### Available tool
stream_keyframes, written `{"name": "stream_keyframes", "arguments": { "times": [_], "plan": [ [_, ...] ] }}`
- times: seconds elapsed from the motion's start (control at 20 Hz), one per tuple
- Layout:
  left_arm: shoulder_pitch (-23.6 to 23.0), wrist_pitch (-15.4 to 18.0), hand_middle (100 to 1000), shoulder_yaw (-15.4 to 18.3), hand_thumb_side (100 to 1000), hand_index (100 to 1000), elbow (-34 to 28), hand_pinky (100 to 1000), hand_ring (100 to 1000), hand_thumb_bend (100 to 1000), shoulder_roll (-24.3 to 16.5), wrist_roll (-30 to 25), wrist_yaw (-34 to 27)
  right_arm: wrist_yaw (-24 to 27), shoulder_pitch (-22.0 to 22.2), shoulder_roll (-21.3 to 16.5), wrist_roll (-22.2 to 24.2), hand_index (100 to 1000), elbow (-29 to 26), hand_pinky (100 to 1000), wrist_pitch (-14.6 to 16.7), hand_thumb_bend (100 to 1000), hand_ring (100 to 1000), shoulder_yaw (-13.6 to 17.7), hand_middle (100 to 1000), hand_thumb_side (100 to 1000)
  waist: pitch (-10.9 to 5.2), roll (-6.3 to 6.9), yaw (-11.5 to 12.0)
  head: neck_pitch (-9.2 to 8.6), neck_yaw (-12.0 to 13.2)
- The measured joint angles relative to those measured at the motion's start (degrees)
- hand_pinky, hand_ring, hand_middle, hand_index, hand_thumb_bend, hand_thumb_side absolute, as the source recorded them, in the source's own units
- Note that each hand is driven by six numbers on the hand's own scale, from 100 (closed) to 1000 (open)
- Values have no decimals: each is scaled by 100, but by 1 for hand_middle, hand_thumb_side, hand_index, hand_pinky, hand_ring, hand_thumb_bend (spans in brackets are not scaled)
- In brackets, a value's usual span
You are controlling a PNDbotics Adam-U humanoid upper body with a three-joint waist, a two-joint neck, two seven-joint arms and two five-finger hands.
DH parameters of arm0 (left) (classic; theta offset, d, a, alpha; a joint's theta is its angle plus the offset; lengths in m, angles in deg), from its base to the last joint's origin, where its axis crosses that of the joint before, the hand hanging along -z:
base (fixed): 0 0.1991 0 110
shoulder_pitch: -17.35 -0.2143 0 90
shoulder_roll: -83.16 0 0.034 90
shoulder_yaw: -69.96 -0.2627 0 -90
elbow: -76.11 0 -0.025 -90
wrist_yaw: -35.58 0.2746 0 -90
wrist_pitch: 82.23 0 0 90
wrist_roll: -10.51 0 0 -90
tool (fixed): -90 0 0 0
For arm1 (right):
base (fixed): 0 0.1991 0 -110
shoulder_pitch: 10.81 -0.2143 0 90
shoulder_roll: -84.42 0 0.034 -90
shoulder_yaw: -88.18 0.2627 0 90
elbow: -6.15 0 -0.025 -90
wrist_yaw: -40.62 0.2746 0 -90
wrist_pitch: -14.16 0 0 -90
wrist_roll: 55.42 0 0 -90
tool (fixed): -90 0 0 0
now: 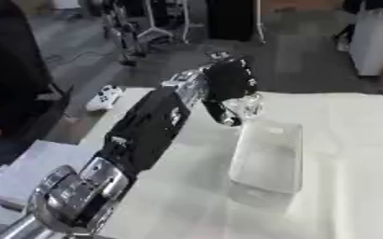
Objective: Pick up objects on the table and place them in the box.
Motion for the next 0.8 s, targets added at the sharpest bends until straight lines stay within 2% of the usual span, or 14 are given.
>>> {"name": "stream_keyframes", "arguments": {
  "times": [0.35,0.8],
  "plan": [
    [0,176,206,-513,1000,439,-429,656,330,174,174,-148,-134,4,-26,45,13,496,0,322,29,422,298,-31,359,1000,0,36,-35,-22,13],
    [-9,885,189,-935,1000,433,-406,633,305,178,163,-857,124,8,-27,45,23,496,0,322,38,423,298,-34,359,1000,-4,71,-17,-15,16]
  ]
}}
